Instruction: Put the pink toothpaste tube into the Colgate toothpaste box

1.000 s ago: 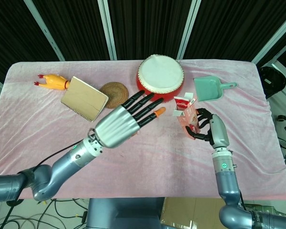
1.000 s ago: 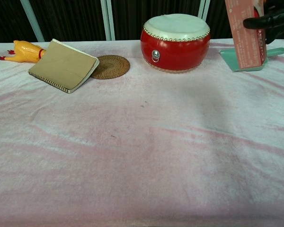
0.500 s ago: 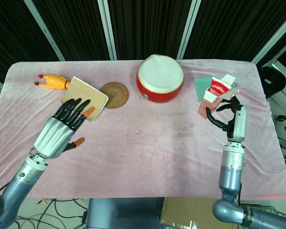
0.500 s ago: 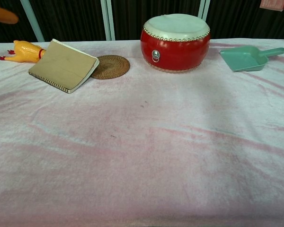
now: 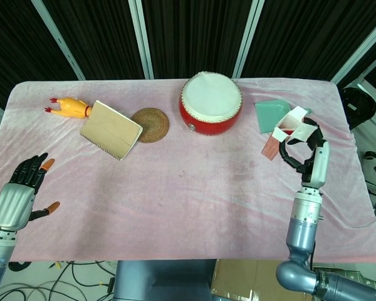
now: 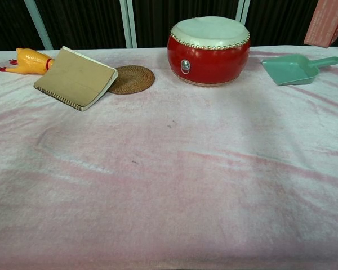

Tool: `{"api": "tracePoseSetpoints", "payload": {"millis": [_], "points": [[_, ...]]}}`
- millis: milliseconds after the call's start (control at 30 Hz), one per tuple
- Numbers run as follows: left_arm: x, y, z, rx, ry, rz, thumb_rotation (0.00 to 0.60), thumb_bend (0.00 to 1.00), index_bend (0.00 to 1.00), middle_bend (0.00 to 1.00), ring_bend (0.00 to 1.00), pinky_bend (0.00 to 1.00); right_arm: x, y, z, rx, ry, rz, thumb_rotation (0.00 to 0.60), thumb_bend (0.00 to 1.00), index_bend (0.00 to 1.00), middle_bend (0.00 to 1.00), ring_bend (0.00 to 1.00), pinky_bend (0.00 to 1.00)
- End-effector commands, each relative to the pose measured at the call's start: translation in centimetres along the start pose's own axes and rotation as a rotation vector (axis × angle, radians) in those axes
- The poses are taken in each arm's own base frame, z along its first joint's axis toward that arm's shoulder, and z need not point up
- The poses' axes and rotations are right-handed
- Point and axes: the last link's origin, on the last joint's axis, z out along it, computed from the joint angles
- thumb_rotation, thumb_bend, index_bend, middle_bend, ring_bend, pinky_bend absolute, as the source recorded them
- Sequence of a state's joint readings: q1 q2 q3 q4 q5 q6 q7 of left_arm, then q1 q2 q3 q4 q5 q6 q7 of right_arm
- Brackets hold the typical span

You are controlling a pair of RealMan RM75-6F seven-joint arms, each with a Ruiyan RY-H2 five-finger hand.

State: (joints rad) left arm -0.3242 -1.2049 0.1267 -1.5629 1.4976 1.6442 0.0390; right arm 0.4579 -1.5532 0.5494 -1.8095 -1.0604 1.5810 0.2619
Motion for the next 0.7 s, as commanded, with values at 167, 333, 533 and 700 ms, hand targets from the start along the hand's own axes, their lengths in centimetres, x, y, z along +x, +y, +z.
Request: {"api": "tracePoseSetpoints", "payload": {"millis": [167,333,533,700], "points": [[-0.3,0.1,-0.5,-0.005,-0.002,-0.027,0.6,0.0,0.05,0.0,0.0,0.09,0.1,0.8,-0.4,-0.009,-0.005,-0.048,0.6,0.42,0.56,0.55,0.58,0.67],[-0.7,-0.2,-0.8,0.01,-0.02,-0.029,0.6,0.0,0.05,0.0,0.0,0.1,0.7,2.0,-0.8,-0.035,-0.018,-0.109,0.6,0.43,0.58,0.57,0.6,0.69],[-0.7,-0.3,-0.9,0.008,-0.021,-0.027,0.6,0.0,0.05,0.0,0.0,0.09,1.2,4.0,-1.5,-0.042,-0.105,-0.28,0.6,0.41,0.58,0.56,0.59,0.69],[-0.9,-0.3,-0.9,0.006,-0.03,-0.025,0.6,0.0,0.05,0.0,0.0,0.09,1.5,6.3,-2.5,-0.034,-0.234,-0.509,0.6,0.41,0.58,0.56,0.59,0.69]]}}
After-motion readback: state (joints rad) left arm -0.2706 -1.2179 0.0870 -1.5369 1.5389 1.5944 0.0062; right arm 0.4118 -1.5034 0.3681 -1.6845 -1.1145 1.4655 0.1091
